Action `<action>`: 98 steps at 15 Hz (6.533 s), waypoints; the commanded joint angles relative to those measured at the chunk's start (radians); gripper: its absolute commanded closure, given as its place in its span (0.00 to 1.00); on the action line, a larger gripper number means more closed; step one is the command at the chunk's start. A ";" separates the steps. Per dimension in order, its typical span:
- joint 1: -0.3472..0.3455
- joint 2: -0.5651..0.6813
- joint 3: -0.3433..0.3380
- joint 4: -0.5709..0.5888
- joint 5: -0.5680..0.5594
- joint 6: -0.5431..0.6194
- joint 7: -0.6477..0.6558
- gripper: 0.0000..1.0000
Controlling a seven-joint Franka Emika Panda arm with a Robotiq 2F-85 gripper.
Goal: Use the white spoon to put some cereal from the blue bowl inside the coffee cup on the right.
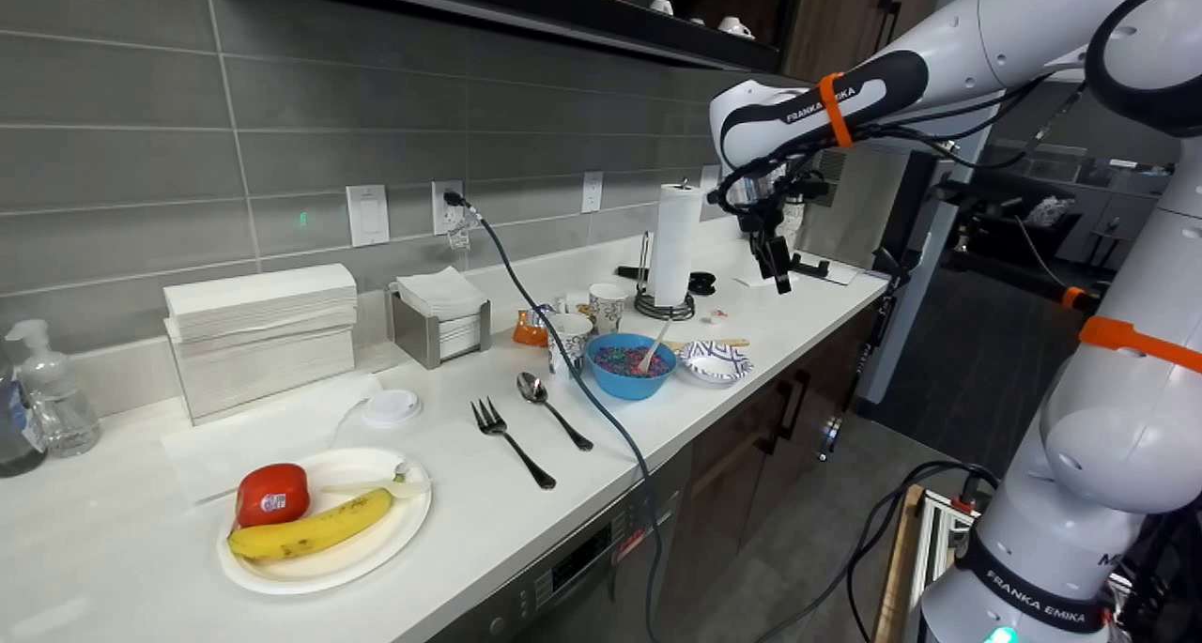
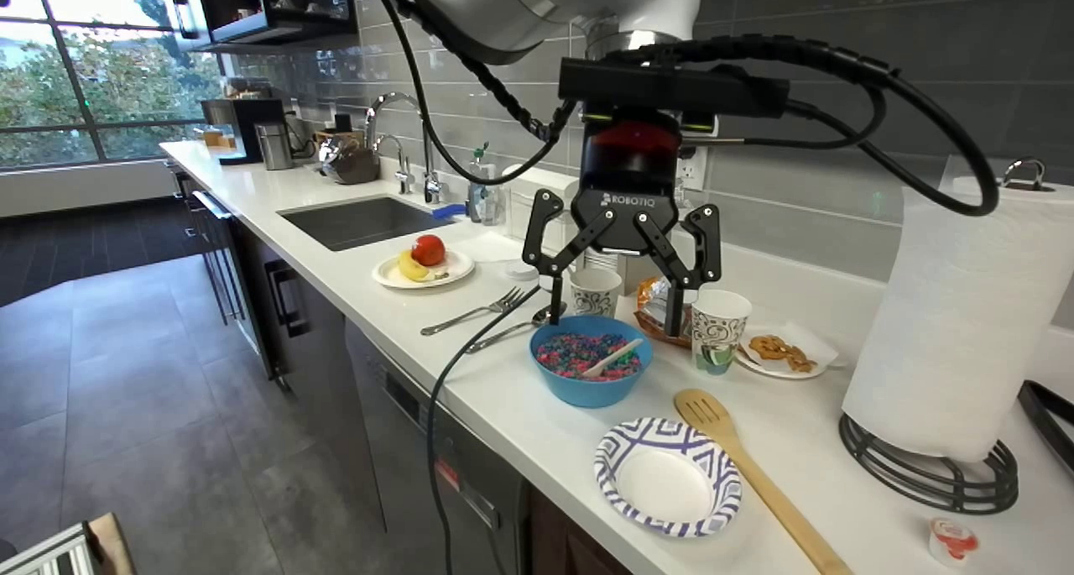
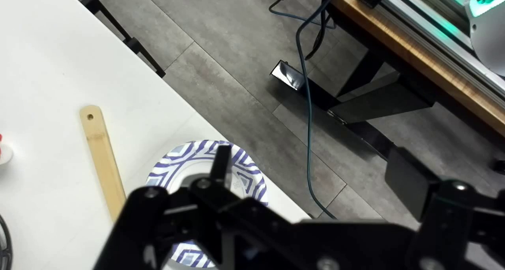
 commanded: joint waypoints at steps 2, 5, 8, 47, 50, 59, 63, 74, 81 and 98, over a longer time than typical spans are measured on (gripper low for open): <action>0.001 0.000 -0.001 0.002 0.000 -0.002 0.000 0.00; 0.021 0.022 0.019 0.015 -0.011 0.047 -0.032 0.00; 0.052 0.037 0.055 0.027 -0.035 0.078 -0.028 0.00; 0.118 0.432 0.125 0.200 -0.150 0.323 -0.025 0.37; 0.117 0.456 0.124 0.214 -0.160 0.324 -0.023 0.51; 0.122 0.452 0.128 0.236 -0.160 0.283 -0.017 0.78; 0.127 0.453 0.128 0.246 -0.165 0.250 -0.016 1.00; 0.086 0.401 0.138 0.189 -0.112 0.324 -0.046 0.97; 0.025 0.358 0.143 0.083 0.022 0.494 -0.082 0.97; -0.076 0.272 0.150 -0.061 0.340 0.720 -0.393 0.97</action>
